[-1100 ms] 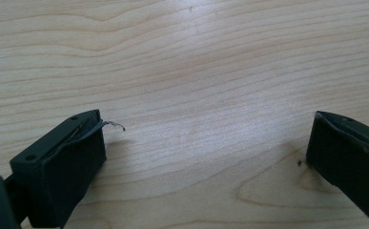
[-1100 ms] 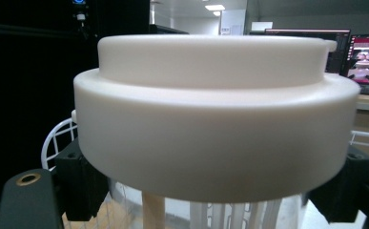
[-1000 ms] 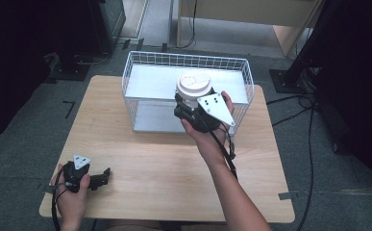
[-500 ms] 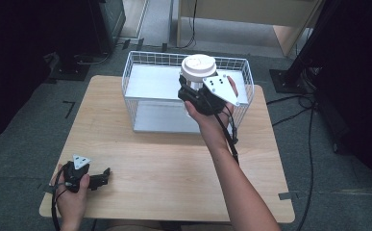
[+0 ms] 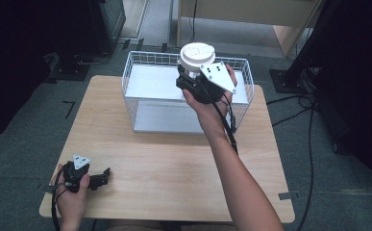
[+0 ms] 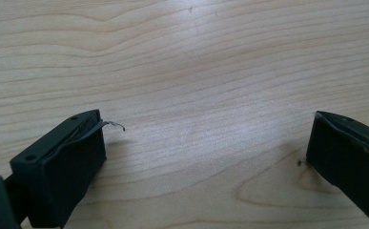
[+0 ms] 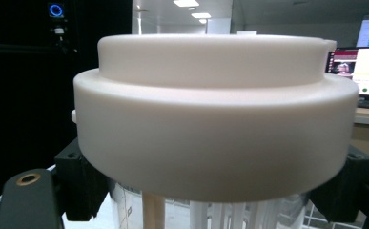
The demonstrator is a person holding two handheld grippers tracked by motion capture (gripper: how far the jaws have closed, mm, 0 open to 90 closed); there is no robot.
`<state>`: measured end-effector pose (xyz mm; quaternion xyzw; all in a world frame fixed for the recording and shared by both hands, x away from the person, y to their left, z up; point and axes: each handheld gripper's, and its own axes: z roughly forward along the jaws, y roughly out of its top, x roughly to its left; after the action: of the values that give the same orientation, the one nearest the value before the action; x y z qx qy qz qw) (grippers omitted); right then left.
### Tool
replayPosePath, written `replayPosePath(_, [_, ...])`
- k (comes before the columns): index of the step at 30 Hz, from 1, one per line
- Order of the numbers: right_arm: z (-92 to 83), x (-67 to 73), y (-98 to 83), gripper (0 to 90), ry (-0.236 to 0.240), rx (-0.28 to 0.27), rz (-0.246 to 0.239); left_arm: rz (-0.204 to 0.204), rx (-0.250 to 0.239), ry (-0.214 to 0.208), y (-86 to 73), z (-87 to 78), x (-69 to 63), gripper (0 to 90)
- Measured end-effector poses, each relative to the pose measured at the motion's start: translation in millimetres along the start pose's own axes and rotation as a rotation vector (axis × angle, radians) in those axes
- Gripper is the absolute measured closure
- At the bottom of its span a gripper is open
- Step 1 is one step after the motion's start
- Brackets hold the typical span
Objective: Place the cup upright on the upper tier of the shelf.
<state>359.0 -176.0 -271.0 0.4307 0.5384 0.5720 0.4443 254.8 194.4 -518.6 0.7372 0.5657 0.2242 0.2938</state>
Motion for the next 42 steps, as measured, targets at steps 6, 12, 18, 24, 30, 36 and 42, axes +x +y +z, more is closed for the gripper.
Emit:
replayPosePath(6, [16.5,0.0,-1.9,15.9,-0.022,0.011,-0.011,-0.005,-0.005,-0.003,-0.1,0.1,0.2,0.0])
replayPosePath(12, [29.3,-1.4,-4.3,15.9,-0.037,0.022,-0.01,-0.006,-0.006,-0.004,-0.1,0.0,0.5,0.0])
replayPosePath(18, [47.7,-6.6,-3.6,15.9,-0.072,0.025,-0.01,-0.007,-0.006,-0.007,-0.1,-0.1,0.5,0.0])
replayPosePath(24, [60.3,-6.9,-2.3,15.9,-0.116,0.015,-0.018,-0.007,-0.007,-0.008,-0.2,-0.1,0.6,0.0])
replayPosePath(30, [71.3,-4.0,-5.8,15.9,-0.122,0.03,-0.022,-0.007,-0.008,-0.009,-0.2,-0.1,0.6,0.0])
replayPosePath(36, [76.6,-0.9,-16.5,15.9,-0.104,0.037,-0.018,-0.007,-0.01,-0.011,-0.2,0.0,0.7,0.0])
replayPosePath(42, [76.8,-4.4,-16.9,14.3,-0.096,0.047,0.005,-0.004,-0.007,-0.011,-0.2,-0.1,0.6,0.0])
